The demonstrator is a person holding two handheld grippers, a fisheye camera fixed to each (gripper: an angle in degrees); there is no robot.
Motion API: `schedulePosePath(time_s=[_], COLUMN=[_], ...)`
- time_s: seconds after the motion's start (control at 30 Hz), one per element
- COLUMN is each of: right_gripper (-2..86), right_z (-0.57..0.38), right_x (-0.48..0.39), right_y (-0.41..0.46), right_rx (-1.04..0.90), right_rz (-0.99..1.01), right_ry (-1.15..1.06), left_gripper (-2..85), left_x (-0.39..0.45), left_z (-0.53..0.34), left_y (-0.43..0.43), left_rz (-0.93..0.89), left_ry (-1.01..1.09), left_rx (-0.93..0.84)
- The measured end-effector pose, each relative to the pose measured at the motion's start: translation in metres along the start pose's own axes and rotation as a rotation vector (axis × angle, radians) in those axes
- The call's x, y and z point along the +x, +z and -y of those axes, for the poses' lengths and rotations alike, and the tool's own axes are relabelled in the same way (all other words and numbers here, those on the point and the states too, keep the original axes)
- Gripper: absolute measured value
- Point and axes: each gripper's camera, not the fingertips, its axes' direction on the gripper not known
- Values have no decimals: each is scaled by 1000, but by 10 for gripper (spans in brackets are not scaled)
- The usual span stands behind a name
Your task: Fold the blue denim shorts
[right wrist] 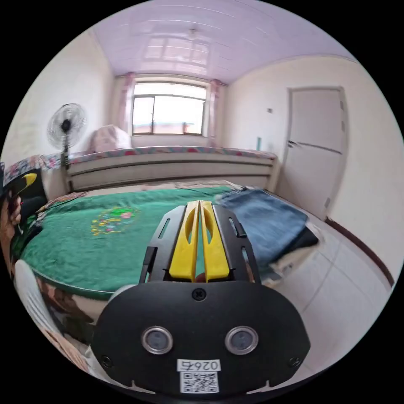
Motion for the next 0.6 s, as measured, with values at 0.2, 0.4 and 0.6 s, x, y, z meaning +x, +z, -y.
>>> schedulePosePath(time_s=[0.2, 0.4, 0.6], right_gripper=[7, 40, 74], right_z=[-98, -159, -173], right_x=[220, 374, 462], right_y=[49, 102, 155], right_rx=[-104, -100, -139], right_rz=[-178, -113, -125], right_ry=[292, 506, 520], left_gripper=[102, 169, 216], left_x=[-61, -85, -105], left_z=[39, 56, 65], left_y=[324, 583, 745], left_rz=[-435, -509, -437], left_ry=[-204, -315, -365], left_rx=[-237, -414, -458])
